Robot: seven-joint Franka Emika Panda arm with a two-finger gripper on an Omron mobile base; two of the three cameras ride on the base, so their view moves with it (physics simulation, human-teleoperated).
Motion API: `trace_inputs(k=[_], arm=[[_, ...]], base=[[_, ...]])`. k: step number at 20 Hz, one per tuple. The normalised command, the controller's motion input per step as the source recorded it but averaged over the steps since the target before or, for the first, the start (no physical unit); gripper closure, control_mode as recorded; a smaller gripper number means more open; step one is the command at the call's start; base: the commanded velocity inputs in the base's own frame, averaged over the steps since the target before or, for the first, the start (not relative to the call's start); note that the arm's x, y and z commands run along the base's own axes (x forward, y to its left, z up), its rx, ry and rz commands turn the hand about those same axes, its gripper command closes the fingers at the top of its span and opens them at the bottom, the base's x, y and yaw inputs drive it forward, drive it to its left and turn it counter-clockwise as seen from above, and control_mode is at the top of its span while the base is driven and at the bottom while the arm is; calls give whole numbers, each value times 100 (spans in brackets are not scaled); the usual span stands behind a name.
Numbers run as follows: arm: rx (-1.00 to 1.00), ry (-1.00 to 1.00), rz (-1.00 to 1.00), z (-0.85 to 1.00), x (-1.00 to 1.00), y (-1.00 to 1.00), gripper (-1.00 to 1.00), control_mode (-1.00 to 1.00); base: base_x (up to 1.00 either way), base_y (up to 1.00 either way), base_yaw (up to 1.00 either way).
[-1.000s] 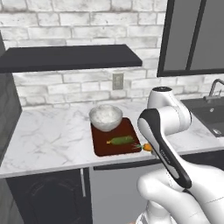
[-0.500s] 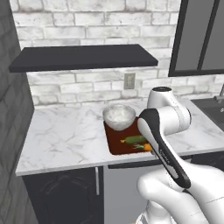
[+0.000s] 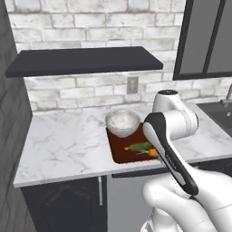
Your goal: Place the two vegetables and bowl onto the tray for setting up a vegetable dip station.
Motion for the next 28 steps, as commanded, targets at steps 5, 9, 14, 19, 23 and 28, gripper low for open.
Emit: trace_inputs(k=[5,9,14,19,23,28], arm=[[0,0,0,0,0,0,100,100],[0,0,0,0,0,0,100,100],[0,0,0,0,0,0,100,100],[0,0,0,0,0,0,100,100],[0,0,0,0,0,0,100,100],[0,0,0,0,0,0,100,100]], base=[[30,32,-15],[29,38,-12],[32,32,-10],[30,16,-3],[24,3,0],[28,10,0]])
